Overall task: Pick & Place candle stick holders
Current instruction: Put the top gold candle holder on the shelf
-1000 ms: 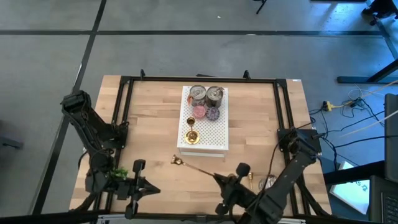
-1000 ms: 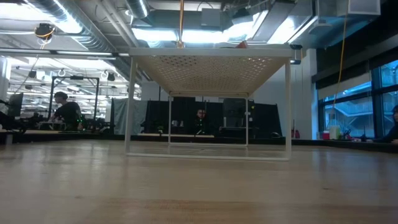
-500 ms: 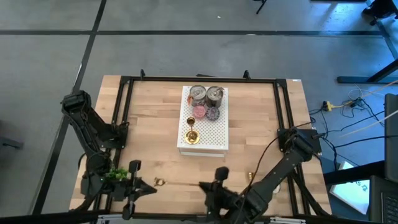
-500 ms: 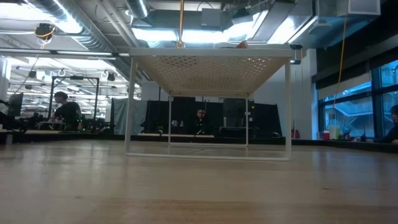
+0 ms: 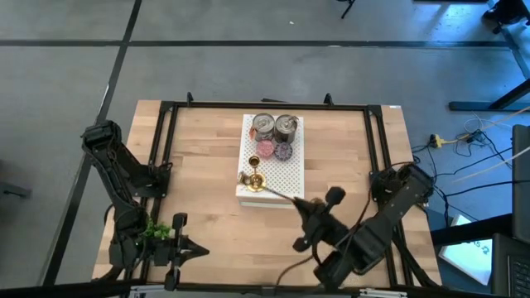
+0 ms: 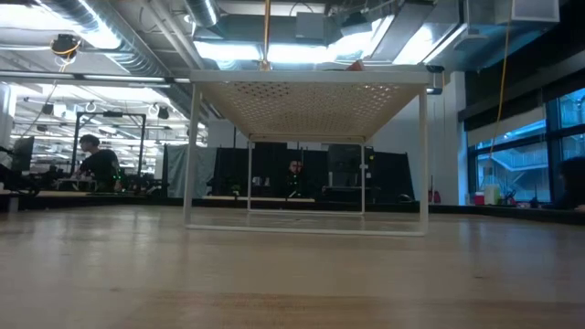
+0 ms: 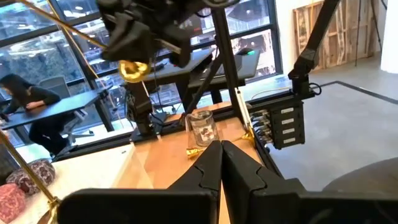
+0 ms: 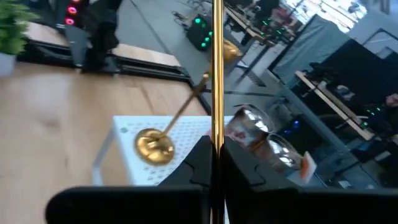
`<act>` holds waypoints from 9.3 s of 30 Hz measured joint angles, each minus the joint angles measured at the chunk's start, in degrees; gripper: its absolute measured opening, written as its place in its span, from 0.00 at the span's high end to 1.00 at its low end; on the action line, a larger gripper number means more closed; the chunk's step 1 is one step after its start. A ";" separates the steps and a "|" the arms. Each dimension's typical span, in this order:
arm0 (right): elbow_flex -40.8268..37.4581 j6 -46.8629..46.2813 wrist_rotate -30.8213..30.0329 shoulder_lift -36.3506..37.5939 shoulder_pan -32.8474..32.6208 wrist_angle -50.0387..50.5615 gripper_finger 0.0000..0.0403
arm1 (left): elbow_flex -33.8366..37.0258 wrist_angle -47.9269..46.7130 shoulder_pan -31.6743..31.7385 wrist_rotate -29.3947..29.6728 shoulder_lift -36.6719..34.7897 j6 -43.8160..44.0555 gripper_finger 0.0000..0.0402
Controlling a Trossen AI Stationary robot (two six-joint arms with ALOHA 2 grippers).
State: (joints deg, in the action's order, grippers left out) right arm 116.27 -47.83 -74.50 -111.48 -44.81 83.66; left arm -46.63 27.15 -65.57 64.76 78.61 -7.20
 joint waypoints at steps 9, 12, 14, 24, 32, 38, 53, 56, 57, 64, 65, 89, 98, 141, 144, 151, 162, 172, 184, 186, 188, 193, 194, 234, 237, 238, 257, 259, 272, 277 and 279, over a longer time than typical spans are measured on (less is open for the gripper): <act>0.02 2.75 -4.87 0.28 2.66 -2.26 0.96 | 0.00 -0.52 1.93 -1.97 0.00 0.67 1.00; 1.18 8.08 -7.78 1.05 5.00 -5.08 0.96 | 0.00 -0.58 2.66 -2.29 0.00 0.69 0.99; 1.93 12.94 -7.45 2.29 7.27 -8.42 0.96 | 0.00 -0.71 3.15 -3.34 0.00 0.99 0.99; 2.45 55.50 22.88 3.06 15.38 -44.78 0.96 | 0.00 -4.06 4.25 -4.90 0.00 4.06 0.99; 2.40 62.23 40.79 7.88 14.43 -56.08 0.96 | 0.00 -4.78 3.35 -4.90 0.02 5.50 1.00; 2.38 58.52 48.52 12.87 13.86 -51.73 0.96 | 0.00 -5.17 2.98 -4.66 0.02 6.33 0.99; -39.07 56.75 38.07 36.27 12.22 -76.16 0.96 | 0.00 -5.17 3.15 -4.32 0.02 6.49 1.00; -51.41 55.44 38.07 42.79 13.82 -86.88 0.96 | 0.00 -5.17 3.15 -4.27 0.02 6.48 0.99; -55.03 54.77 38.24 44.66 14.42 -90.89 0.96 | 0.00 -5.18 3.15 -4.26 0.02 6.46 0.99; -78.45 54.96 44.62 50.64 16.95 -124.04 0.96 | 0.00 -5.17 3.86 -4.23 0.02 6.46 1.00; -81.08 55.50 46.11 50.64 17.15 -127.85 0.96 | 0.00 -5.17 3.94 -4.24 0.02 6.47 1.00; -94.64 48.07 60.34 33.15 28.01 -162.81 0.96 | 0.02 -4.69 8.15 -9.25 1.57 8.60 1.00; -94.64 46.99 77.32 27.37 32.31 -172.31 0.96 | 0.02 -4.72 7.48 -9.38 1.57 8.52 1.00; -97.57 43.95 69.96 19.58 35.90 -172.37 0.96 | 0.02 -5.13 6.74 -9.36 1.53 8.52 0.99; -97.57 43.44 69.99 19.58 36.05 -171.72 0.96 | 0.02 -5.13 6.74 -9.36 1.53 8.52 1.00; -97.55 41.30 69.99 19.64 36.14 -170.10 0.96 | 0.02 -5.02 6.74 -9.35 1.68 8.52 0.99; -97.48 41.16 70.04 19.72 36.14 -169.34 0.96 | 0.02 -4.70 6.74 -9.36 1.92 8.52 0.99; -97.56 40.83 73.19 19.59 36.09 -170.70 0.96 | 0.02 -4.69 6.74 -9.36 1.97 8.52 0.99; -94.50 39.67 81.52 25.09 34.56 -173.20 0.96 | 0.02 -4.67 6.75 -9.36 1.97 8.53 0.99; -93.33 39.63 83.50 26.84 34.04 -173.24 0.96 | 0.02 -4.44 7.10 -9.33 2.00 8.86 0.99; -92.15 38.82 85.03 28.49 33.37 -173.11 0.96 | 0.02 -3.36 8.00 -9.29 2.01 9.39 1.00; -89.41 37.22 90.28 31.72 33.00 -172.36 0.96 | 0.02 3.00 13.06 -11.46 2.03 9.08 0.98; -89.07 36.08 90.24 32.34 32.83 -171.59 0.96 | 0.02 4.34 14.62 -13.36 2.03 9.06 0.98; -74.14 48.56 81.58 33.92 21.99 -140.53 0.96 | -40.15 -8.80 41.81 -35.89 16.06 0.43 0.46; -74.12 48.74 80.78 33.90 21.67 -140.52 0.96 | -40.15 -8.78 41.84 -35.85 16.06 0.43 0.46; -74.12 48.77 80.19 33.90 21.58 -140.45 0.96 | -40.15 -8.79 41.82 -35.89 16.06 0.43 0.46; -74.10 50.25 77.08 33.92 20.80 -139.56 0.96 | -40.11 -19.13 38.77 -37.45 14.15 -1.06 0.48; -74.10 50.25 77.27 33.90 20.72 -139.38 0.96 | -40.12 -17.59 38.25 -38.04 13.81 -1.22 0.48; -74.10 50.47 75.83 33.90 20.73 -139.04 0.96 | -40.13 -13.39 40.78 -38.50 14.57 -1.09 0.48; -74.10 50.88 75.56 33.90 20.75 -138.85 0.96 | -40.13 -12.16 41.42 -39.44 15.12 -0.97 0.49; -74.10 50.90 75.58 33.90 20.75 -138.71 0.96 | -40.05 -11.87 41.45 -39.42 15.12 -1.00 0.50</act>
State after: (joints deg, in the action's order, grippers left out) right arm 42.17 3.07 1.08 -77.58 -24.05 -55.05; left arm -86.68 15.28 -24.12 25.34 93.73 -8.20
